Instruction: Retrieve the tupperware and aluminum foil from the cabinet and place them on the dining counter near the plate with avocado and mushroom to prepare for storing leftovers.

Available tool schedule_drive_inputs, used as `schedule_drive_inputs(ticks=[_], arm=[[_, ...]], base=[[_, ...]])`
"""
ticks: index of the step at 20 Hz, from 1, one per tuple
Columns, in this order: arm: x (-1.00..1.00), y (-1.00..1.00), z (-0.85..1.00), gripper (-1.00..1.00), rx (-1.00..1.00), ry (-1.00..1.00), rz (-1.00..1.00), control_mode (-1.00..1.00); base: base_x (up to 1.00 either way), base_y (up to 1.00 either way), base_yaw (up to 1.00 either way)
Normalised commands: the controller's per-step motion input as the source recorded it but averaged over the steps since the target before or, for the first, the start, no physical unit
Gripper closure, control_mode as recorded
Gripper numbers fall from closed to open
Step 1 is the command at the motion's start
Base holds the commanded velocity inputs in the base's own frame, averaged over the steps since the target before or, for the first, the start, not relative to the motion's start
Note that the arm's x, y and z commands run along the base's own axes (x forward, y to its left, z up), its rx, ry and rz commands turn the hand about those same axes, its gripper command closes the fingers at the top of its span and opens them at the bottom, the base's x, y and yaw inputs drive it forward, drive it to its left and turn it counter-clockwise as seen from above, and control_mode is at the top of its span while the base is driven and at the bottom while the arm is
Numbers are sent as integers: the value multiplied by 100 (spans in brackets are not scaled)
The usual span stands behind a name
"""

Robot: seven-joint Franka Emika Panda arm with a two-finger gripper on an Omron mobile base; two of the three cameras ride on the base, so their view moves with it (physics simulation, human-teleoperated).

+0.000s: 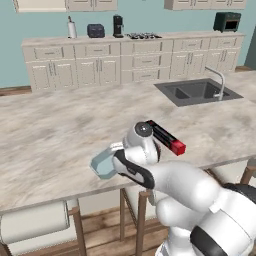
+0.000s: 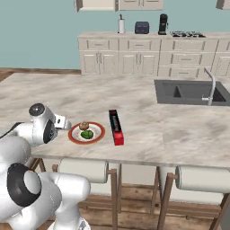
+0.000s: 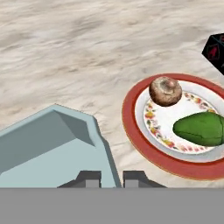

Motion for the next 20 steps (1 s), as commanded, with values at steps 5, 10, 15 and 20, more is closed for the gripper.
schedule_drive_inputs(ticks=[5, 10, 15, 20], arm=[[68, 21, -46, 100, 0, 2, 0, -100], [66, 26, -38, 100, 0, 3, 0, -100], [63, 12, -29, -100, 0, 1, 0, -100], [50, 44, -4, -100, -1, 0, 0, -100]], base=[[0, 0, 0], [0, 0, 0], [0, 0, 0], [0, 0, 0]])
